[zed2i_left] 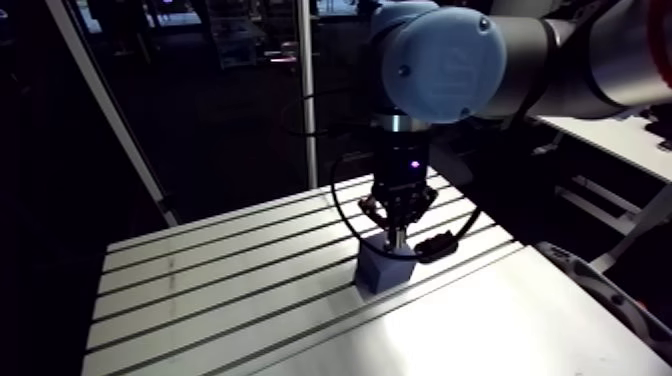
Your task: Pick up the M10 bolt and insert it into the hex recess until seated.
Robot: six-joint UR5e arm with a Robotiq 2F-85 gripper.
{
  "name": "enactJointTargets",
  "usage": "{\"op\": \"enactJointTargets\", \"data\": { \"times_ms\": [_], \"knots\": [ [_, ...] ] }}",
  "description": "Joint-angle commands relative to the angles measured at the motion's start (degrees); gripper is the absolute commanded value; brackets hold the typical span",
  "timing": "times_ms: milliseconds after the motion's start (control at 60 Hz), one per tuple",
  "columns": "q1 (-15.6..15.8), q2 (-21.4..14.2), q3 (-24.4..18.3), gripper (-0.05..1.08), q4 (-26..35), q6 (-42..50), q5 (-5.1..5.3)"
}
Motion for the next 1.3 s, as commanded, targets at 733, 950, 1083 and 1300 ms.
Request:
{"op": "enactJointTargets", "data": {
  "times_ms": [733, 950, 1083, 1300],
  "knots": [
    [0.01, 0.8, -0.04, 1.08, -0.07, -0.1, 0.02],
    [-0.15, 0.8, -0.04, 1.08, -0.07, -0.74, 0.11],
    [-0.08, 0.8, 0.04, 1.08, -0.07, -0.82, 0.11],
    [-0.08, 0.8, 0.14, 1.08, -0.07, -0.73, 0.45]
  ]
}}
